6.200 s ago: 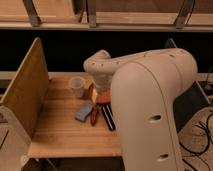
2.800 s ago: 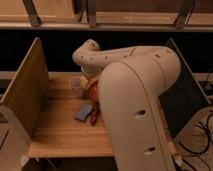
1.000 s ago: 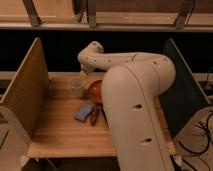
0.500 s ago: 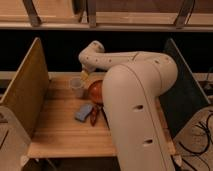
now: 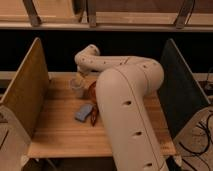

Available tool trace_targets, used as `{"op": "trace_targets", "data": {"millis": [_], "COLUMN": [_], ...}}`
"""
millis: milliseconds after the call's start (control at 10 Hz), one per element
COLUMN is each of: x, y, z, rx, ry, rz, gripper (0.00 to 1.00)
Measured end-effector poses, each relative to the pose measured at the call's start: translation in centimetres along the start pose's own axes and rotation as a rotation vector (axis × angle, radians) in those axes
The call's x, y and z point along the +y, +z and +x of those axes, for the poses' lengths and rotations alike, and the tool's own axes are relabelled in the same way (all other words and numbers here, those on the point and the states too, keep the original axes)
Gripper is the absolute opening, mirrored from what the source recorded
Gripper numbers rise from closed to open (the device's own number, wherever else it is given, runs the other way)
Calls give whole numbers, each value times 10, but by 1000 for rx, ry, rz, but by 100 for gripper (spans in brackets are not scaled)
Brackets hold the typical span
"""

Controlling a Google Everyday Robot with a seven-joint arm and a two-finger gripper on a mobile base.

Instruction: Pick up the ceramic cup

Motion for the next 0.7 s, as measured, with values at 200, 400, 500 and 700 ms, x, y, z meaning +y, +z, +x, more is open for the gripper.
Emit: {"op": "trace_targets", "data": {"millis": [200, 400, 500, 700], "x": [18, 34, 35, 32], "y": [17, 28, 30, 27], "z": [-1, -1, -2, -7], "rx": [8, 17, 18, 17], "ry": [8, -3, -7, -11], "rz": [-77, -156, -172, -197], "gripper": [78, 59, 51, 28]}}
